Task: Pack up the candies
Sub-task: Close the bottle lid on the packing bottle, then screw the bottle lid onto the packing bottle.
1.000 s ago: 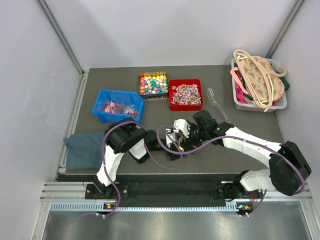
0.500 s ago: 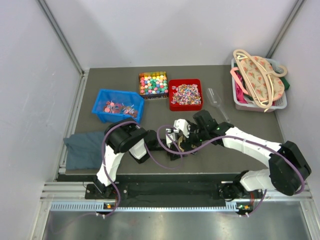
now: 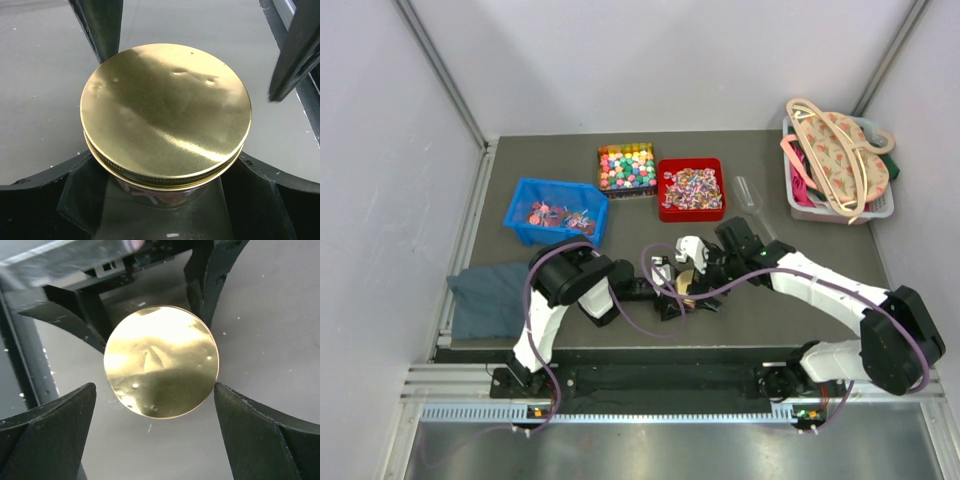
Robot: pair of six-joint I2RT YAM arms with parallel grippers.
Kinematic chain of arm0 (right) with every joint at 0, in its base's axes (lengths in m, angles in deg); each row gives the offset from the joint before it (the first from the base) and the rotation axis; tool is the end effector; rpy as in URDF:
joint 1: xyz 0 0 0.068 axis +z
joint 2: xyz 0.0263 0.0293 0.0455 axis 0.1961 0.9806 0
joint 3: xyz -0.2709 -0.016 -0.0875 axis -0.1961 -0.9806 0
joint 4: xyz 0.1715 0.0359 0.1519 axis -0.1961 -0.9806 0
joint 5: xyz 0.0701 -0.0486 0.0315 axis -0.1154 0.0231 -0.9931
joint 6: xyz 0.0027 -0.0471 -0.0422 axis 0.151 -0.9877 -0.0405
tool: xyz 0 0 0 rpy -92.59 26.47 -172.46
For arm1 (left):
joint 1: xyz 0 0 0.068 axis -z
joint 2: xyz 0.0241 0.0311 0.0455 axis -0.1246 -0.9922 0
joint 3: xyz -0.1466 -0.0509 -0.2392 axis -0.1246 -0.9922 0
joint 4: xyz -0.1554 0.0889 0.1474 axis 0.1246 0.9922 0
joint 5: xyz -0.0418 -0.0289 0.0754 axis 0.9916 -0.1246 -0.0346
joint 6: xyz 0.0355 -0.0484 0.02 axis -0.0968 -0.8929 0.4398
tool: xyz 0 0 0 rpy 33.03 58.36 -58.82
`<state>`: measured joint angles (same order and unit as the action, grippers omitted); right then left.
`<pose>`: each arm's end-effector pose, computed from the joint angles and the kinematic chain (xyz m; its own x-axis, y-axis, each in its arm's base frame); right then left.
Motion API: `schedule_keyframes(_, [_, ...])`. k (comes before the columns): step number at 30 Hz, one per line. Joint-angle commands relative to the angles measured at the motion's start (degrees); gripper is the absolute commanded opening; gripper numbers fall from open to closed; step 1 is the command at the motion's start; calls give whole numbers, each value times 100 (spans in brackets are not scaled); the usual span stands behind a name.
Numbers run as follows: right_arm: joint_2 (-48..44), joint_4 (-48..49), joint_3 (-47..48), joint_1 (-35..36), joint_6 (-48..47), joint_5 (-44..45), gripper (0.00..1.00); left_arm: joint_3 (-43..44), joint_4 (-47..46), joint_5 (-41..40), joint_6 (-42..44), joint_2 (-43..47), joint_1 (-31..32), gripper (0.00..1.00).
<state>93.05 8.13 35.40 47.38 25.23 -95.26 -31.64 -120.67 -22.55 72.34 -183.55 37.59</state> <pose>0.1709 0.1503 0.2273 -0.1875 -0.7276 -0.6598 -0.9703 0.2418 0.0091 0.2144 -0.2576 0.1153 -0.0263 0.0835 -0.9962 0.9976 0.0667 -0.0208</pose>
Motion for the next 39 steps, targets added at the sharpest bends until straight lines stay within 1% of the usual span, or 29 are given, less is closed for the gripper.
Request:
schedule_keyframes(1, [-368,-181,325,-127,-42,-414,99,-42,-1134,-48,-206,-284,-37,59])
schedule_keyframes(5, [-474,-69,378,-250,107,-441,99,-24,-1126,-30,-206,-293,-37,59])
schedule_keyframes(10, [-298,432,370,-276,546,-29,99,-24,-1134,-21,-197,-302,-37,59])
schedule_keyframes(13, [-140,608,396,-250,643,121,99,-7,-1126,-21,-215,-319,-37,59])
schedule_keyframes(23, [361,802,370,198,652,780,99,2,-1126,-12,-224,-310,-37,59])
schedule_keyframes(29, [248,820,378,216,643,860,99,-7,-1134,-3,-215,-293,-45,58])
schedule_keyframes(32, [98,707,518,128,652,808,96,-7,-1134,-3,-224,-293,-46,58])
schedule_keyframes(35, [71,540,677,-161,679,536,92,-7,-1134,5,-224,-293,-46,58])
schedule_keyframes(38, [159,329,861,-399,670,176,78,2,-1126,14,-232,-302,-46,58])
schedule_keyframes(39, [203,215,914,-443,678,96,75,11,-1126,14,-232,-319,-46,58])
